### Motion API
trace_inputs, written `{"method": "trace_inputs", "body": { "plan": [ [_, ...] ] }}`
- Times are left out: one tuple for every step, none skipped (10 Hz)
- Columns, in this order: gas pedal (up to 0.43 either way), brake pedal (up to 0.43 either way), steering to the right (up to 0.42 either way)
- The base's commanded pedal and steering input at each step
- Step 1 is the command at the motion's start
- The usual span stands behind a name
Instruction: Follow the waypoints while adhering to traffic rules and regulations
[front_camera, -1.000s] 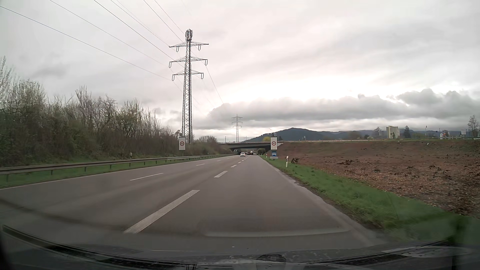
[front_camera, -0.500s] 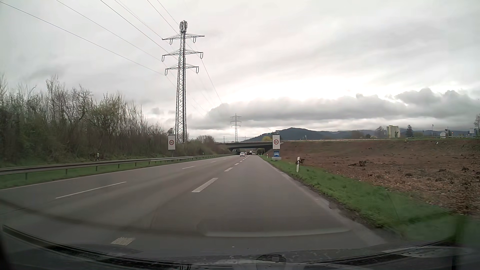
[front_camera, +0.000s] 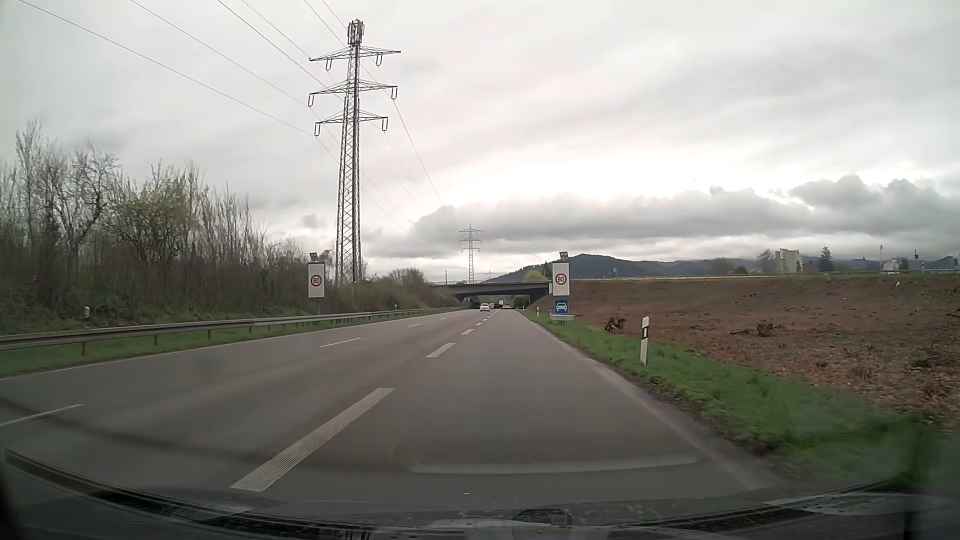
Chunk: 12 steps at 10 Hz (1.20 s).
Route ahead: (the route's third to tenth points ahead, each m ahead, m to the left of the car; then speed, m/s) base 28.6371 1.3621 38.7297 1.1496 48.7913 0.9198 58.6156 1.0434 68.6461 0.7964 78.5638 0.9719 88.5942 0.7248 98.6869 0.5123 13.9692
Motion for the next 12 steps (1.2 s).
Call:
{"method": "trace_inputs", "body": {
  "plan": [
    [0.339,0.0,0.002],
    [0.339,0.0,0.002],
    [0.339,0.0,0.002],
    [0.339,0.0,0.002],
    [0.339,0.0,0.001],
    [0.339,0.0,0.0],
    [0.339,0.0,0.0],
    [0.339,0.0,0.0],
    [0.339,0.0,0.0],
    [0.339,0.0,0.0],
    [0.339,0.0,0.0],
    [0.339,0.0,0.001]
  ]
}}
